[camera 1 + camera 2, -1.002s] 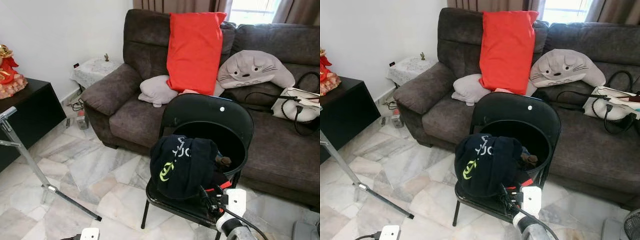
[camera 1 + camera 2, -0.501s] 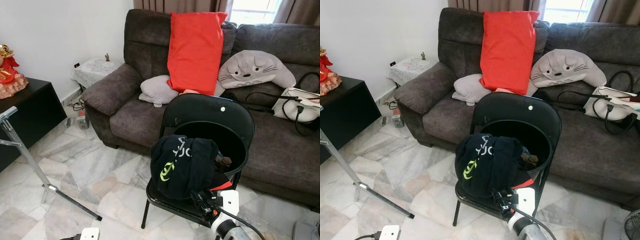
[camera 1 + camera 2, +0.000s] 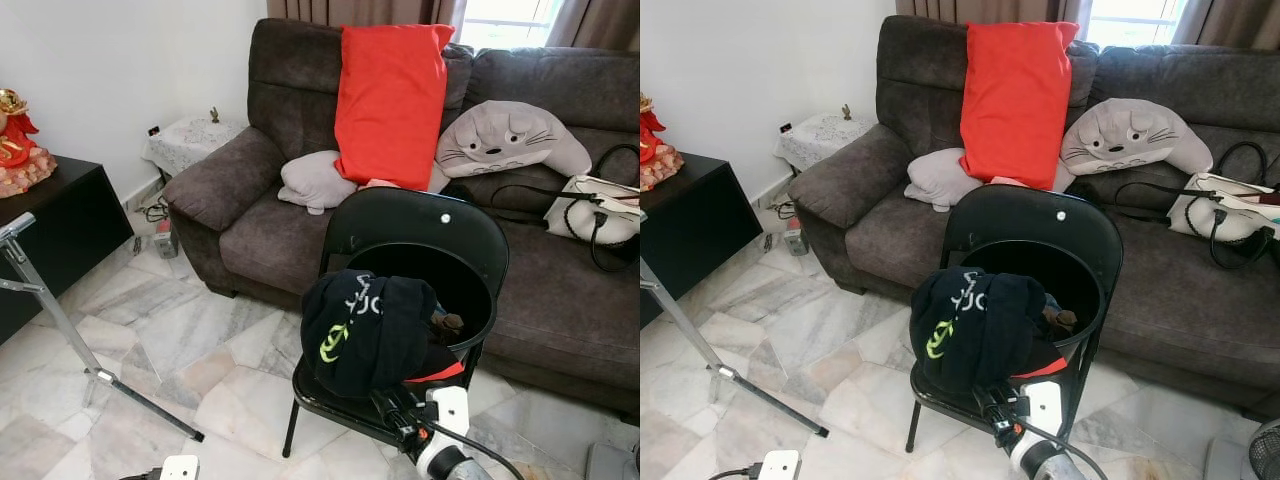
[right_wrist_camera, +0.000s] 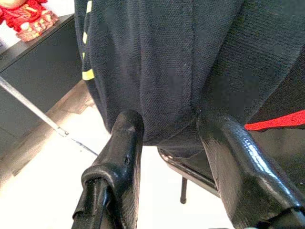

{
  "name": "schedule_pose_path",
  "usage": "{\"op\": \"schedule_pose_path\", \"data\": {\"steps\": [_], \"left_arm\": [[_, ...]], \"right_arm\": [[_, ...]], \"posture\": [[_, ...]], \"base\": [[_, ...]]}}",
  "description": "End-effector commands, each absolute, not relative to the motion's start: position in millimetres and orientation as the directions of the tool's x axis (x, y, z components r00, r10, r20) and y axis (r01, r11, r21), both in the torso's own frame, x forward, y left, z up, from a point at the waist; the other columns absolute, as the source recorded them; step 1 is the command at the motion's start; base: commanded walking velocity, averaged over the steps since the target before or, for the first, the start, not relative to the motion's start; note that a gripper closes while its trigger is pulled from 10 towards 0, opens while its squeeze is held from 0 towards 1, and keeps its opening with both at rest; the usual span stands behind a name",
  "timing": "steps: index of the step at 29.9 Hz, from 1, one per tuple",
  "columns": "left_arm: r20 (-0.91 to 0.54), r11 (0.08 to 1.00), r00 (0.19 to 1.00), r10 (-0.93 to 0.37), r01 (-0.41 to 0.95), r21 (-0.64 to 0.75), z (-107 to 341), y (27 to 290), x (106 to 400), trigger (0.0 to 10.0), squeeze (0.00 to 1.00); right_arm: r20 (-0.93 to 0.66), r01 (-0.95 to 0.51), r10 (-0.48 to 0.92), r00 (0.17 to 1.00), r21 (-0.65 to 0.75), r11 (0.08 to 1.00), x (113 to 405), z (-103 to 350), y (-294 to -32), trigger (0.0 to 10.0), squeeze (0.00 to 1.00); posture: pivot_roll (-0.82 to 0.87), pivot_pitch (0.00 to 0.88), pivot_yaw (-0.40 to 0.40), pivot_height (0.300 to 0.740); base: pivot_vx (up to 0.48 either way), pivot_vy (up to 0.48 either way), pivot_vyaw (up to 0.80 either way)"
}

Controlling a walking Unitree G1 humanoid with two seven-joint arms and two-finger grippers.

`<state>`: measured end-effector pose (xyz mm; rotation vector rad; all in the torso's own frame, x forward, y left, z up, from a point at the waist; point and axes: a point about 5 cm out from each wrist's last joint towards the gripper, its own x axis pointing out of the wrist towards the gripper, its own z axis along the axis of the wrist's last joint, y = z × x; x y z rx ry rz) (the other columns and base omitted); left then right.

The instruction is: Hang hanger

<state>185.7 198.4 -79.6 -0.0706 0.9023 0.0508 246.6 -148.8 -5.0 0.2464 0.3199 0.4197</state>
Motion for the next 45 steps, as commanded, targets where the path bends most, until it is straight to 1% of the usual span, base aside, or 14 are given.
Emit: {"op": "schedule_pose_path", "data": {"steps": [1, 13, 14, 15, 17, 18, 27, 29, 30, 31, 34, 38, 41, 45], "left_arm": [[-0.794, 0.996, 0.608, 0.029, -0.084, -0.028, -80.4, 202.9, 183.1, 10.0, 0.0], [-0.793, 0.996, 0.609, 0.031, -0.082, -0.024, -80.1, 203.8, 183.4, 10.0, 0.0], [-0.793, 0.996, 0.609, 0.031, -0.082, -0.024, -80.1, 203.9, 183.4, 10.0, 0.0], [-0.793, 0.996, 0.609, 0.031, -0.081, -0.023, -80.1, 203.9, 183.5, 10.0, 0.0], [-0.793, 0.996, 0.608, 0.031, -0.082, -0.023, -80.1, 203.8, 183.5, 10.0, 0.0], [-0.793, 0.996, 0.608, 0.031, -0.082, -0.023, -80.1, 203.8, 183.6, 10.0, 0.0], [-0.792, 0.996, 0.609, 0.033, -0.084, -0.024, -80.1, 203.4, 183.8, 10.0, 0.0], [-0.793, 0.996, 0.609, 0.033, -0.084, -0.023, -80.1, 203.1, 183.8, 10.0, 0.0], [-0.793, 0.996, 0.609, 0.033, -0.084, -0.023, -80.1, 203.2, 183.8, 10.0, 0.0], [-0.793, 0.996, 0.609, 0.033, -0.084, -0.023, -80.1, 203.2, 183.8, 10.0, 0.0], [-0.793, 0.996, 0.609, 0.034, -0.084, -0.023, -80.1, 203.1, 183.9, 10.0, 0.0], [-0.793, 0.996, 0.609, 0.033, -0.084, -0.023, -80.0, 203.2, 184.0, 10.0, 0.0], [-0.793, 0.996, 0.608, 0.033, -0.084, -0.023, -80.0, 203.2, 184.0, 10.0, 0.0], [-0.793, 0.996, 0.608, 0.034, -0.082, -0.02, -79.9, 203.5, 184.1, 10.0, 0.0]], "right_arm": [[-0.253, -0.334, 0.408, 0.877, 0.29, 0.897, 249.1, -4.5, -150.8, 10.0, 0.0], [-0.245, -0.278, 0.35, 0.904, 0.285, 0.917, 257.2, -1.9, -159.9, 10.0, 0.0], [-0.245, -0.282, 0.355, 0.902, 0.286, 0.916, 257.3, -2.0, -160.2, 9.4, 0.0], [-0.253, -0.281, 0.356, 0.9, 0.286, 0.916, 256.9, -3.9, -162.6, 2.9, 0.0], [-0.261, -0.278, 0.353, 0.899, 0.285, 0.917, 256.8, -5.4, -164.0, 3.3, 0.0], [-0.264, -0.28, 0.355, 0.897, 0.285, 0.917, 257.0, -6.0, -164.0, 10.0, 0.0], [-0.271, -0.336, 0.418, 0.867, 0.303, 0.892, 264.5, -5.9, -148.7, 9.9, 0.0], [-0.253, -0.367, 0.451, 0.856, 0.318, 0.874, 265.6, -4.1, -145.4, 5.2, 0.0], [-0.249, -0.377, 0.462, 0.851, 0.322, 0.868, 265.8, -3.7, -144.3, 5.0, 0.0], [-0.246, -0.384, 0.469, 0.848, 0.325, 0.864, 266.0, -3.5, -143.7, 5.0, 0.0], [-0.244, -0.401, 0.484, 0.84, 0.321, 0.858, 266.7, -2.9, -142.8, 10.0, 0.0], [-0.236, -0.399, 0.477, 0.846, 0.312, 0.862, 267.9, -1.6, -143.5, 9.6, 0.0], [-0.225, -0.385, 0.459, 0.86, 0.305, 0.871, 269.8, 0.7, -145.2, 0.4, 0.0], [-0.209, -0.364, 0.435, 0.876, 0.304, 0.88, 272.7, 4.1, -147.1, 0.0, 0.0]], "posture": [[-0.06, 0.0, 0.052, 0.74], [-0.06, 0.0, 0.055, 0.74], [-0.06, 0.0, 0.055, 0.74], [-0.06, 0.0, 0.056, 0.74], [-0.06, 0.0, 0.056, 0.74], [-0.06, 0.0, 0.056, 0.74], [-0.06, 0.0, 0.056, 0.74], [-0.06, 0.0, 0.056, 0.74], [-0.06, 0.0, 0.056, 0.74], [-0.06, 0.0, 0.056, 0.74], [-0.06, 0.0, 0.055, 0.74], [-0.06, 0.0, 0.055, 0.74], [-0.06, 0.0, 0.056, 0.74], [-0.06, 0.0, 0.057, 0.74]], "base": [[0.0, 0.0, 0.0], [0.0, 0.0, 0.0], [0.0, 0.0, 0.0], [0.0, 0.0, 0.0], [0.0, 0.0, 0.0], [0.0, 0.0, 0.0], [0.0, 0.0, 0.0], [0.0, 0.0, 0.0], [0.0, 0.0, 0.0], [0.0, 0.0, 0.0], [0.0, 0.0, 0.0], [0.0, 0.0, 0.0], [0.0, 0.0, 0.0], [0.0, 0.0, 0.0]]}}
